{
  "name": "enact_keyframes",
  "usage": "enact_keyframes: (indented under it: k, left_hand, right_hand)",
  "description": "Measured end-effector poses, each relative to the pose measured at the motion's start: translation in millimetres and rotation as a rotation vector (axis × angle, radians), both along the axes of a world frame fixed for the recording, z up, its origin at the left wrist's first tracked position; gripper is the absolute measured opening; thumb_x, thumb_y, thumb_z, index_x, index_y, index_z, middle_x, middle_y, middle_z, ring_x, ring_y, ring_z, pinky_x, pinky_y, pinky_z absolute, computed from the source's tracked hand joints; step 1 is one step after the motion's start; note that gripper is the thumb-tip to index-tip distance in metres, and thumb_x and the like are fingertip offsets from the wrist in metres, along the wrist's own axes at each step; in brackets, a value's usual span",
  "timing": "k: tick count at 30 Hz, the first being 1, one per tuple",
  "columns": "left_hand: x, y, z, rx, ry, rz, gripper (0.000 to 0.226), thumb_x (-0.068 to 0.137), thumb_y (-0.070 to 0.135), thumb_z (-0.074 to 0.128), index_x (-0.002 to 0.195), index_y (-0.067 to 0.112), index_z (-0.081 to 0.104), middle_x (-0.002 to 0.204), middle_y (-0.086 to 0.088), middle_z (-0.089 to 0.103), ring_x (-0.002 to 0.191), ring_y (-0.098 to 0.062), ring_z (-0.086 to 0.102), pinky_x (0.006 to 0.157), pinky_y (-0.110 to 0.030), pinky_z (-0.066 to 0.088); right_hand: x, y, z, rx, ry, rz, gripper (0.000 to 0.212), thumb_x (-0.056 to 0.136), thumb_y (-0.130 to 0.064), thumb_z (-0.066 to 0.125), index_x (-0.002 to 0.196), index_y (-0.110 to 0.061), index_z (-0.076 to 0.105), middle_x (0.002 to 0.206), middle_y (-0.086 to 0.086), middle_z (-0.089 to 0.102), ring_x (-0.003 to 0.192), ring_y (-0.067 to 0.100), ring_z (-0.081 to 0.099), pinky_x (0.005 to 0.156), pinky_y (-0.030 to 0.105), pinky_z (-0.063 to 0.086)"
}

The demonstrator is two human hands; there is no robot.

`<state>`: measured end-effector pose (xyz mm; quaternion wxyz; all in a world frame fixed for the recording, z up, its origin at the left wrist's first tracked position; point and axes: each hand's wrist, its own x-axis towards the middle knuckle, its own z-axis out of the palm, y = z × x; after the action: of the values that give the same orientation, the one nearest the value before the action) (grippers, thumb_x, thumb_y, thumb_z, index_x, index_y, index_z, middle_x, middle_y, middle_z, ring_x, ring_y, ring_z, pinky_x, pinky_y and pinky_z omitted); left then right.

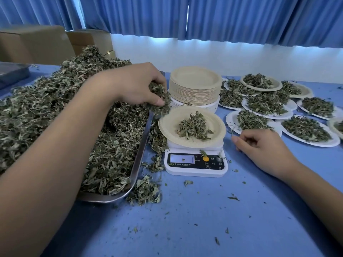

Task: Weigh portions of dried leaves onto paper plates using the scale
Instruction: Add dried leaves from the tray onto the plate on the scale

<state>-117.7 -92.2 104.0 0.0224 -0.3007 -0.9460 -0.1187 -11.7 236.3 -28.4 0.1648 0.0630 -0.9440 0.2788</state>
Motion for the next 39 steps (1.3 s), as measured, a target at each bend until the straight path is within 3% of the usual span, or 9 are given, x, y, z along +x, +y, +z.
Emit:
enact_keyframes:
  k: [5, 10, 15, 22, 26, 29, 32, 36, 39]
  left_hand:
    - [9, 31, -15, 0.146, 0.006, -0.065, 0.027, 0.087, 0.033, 0.077, 0.113, 0.025, 0.072, 0.114, 0.004, 0.07, 0.109, -0.018, 0.062, 0.1, -0.034, 0.046]
    - [17, 47, -27, 0.012, -0.137, -0.162, 0.038, 0.094, 0.036, 0.068, 0.132, 0.032, 0.062, 0.134, 0.01, 0.061, 0.118, -0.013, 0.057, 0.108, -0.035, 0.042]
    - [13, 34, -16, 0.084, -0.167, -0.123, 0.032, 0.105, 0.033, 0.049, 0.135, 0.034, 0.059, 0.132, 0.004, 0.063, 0.117, -0.018, 0.062, 0.108, -0.043, 0.045]
    - [-2, 1, -16, -0.327, -0.169, 0.187, 0.05, 0.102, 0.028, 0.057, 0.15, 0.023, 0.044, 0.151, -0.006, 0.047, 0.131, -0.027, 0.05, 0.104, -0.038, 0.042]
    - [-6, -3, -28, -0.429, -0.336, 0.283, 0.06, 0.087, 0.031, 0.077, 0.142, 0.026, 0.052, 0.106, 0.003, 0.054, 0.08, -0.013, 0.055, 0.054, -0.027, 0.053]
    - [-14, -6, -33, -0.328, -0.378, 0.327, 0.049, 0.077, 0.016, 0.086, 0.12, 0.019, 0.063, 0.101, 0.001, 0.053, 0.086, -0.024, 0.06, 0.065, -0.039, 0.064]
    - [-15, -5, -37, -0.332, -0.382, 0.312, 0.038, 0.074, 0.013, 0.089, 0.105, 0.018, 0.066, 0.101, -0.003, 0.058, 0.087, -0.025, 0.063, 0.061, -0.031, 0.062]
    - [-16, -5, -37, -0.374, -0.337, 0.271, 0.033, 0.074, 0.019, 0.089, 0.099, 0.019, 0.068, 0.099, -0.008, 0.071, 0.095, -0.03, 0.069, 0.082, -0.039, 0.057]
    - [-16, -5, -35, -0.324, -0.329, 0.27, 0.027, 0.077, 0.011, 0.086, 0.098, 0.014, 0.069, 0.087, -0.004, 0.073, 0.08, -0.023, 0.069, 0.073, -0.033, 0.053]
  right_hand:
    - [1, 1, 0, 0.001, -0.002, 0.008, 0.042, 0.099, -0.033, 0.063, 0.06, -0.021, 0.061, 0.045, -0.012, 0.049, 0.043, 0.007, 0.044, 0.05, 0.018, 0.037]
    - [0, 2, -1, 0.005, 0.0, 0.01, 0.04, 0.099, -0.034, 0.064, 0.061, -0.02, 0.061, 0.046, -0.009, 0.05, 0.044, 0.007, 0.043, 0.051, 0.02, 0.037]
    - [1, 2, 0, 0.007, 0.001, 0.018, 0.041, 0.099, -0.035, 0.063, 0.061, -0.02, 0.061, 0.045, -0.008, 0.049, 0.043, 0.008, 0.042, 0.051, 0.019, 0.037]
    - [1, 2, 0, 0.007, -0.006, 0.019, 0.04, 0.098, -0.036, 0.063, 0.062, -0.02, 0.061, 0.045, -0.007, 0.048, 0.043, 0.008, 0.04, 0.05, 0.019, 0.036]
    - [2, 1, 1, 0.008, -0.011, 0.019, 0.04, 0.098, -0.036, 0.063, 0.062, -0.018, 0.062, 0.045, -0.006, 0.048, 0.043, 0.008, 0.04, 0.05, 0.019, 0.036]
    - [2, 0, 2, 0.008, -0.012, 0.02, 0.04, 0.099, -0.035, 0.063, 0.062, -0.019, 0.062, 0.045, -0.007, 0.049, 0.043, 0.008, 0.041, 0.05, 0.019, 0.036]
    - [3, 0, 2, 0.003, -0.012, 0.019, 0.039, 0.099, -0.033, 0.063, 0.062, -0.019, 0.062, 0.046, -0.009, 0.05, 0.043, 0.008, 0.042, 0.049, 0.019, 0.036]
    - [4, -1, 3, -0.005, -0.017, 0.019, 0.039, 0.099, -0.032, 0.064, 0.062, -0.019, 0.062, 0.047, -0.01, 0.051, 0.044, 0.007, 0.043, 0.05, 0.019, 0.036]
    - [3, 0, 2, -0.016, -0.021, 0.014, 0.038, 0.099, -0.032, 0.064, 0.063, -0.018, 0.063, 0.048, -0.006, 0.052, 0.045, 0.008, 0.041, 0.051, 0.021, 0.035]
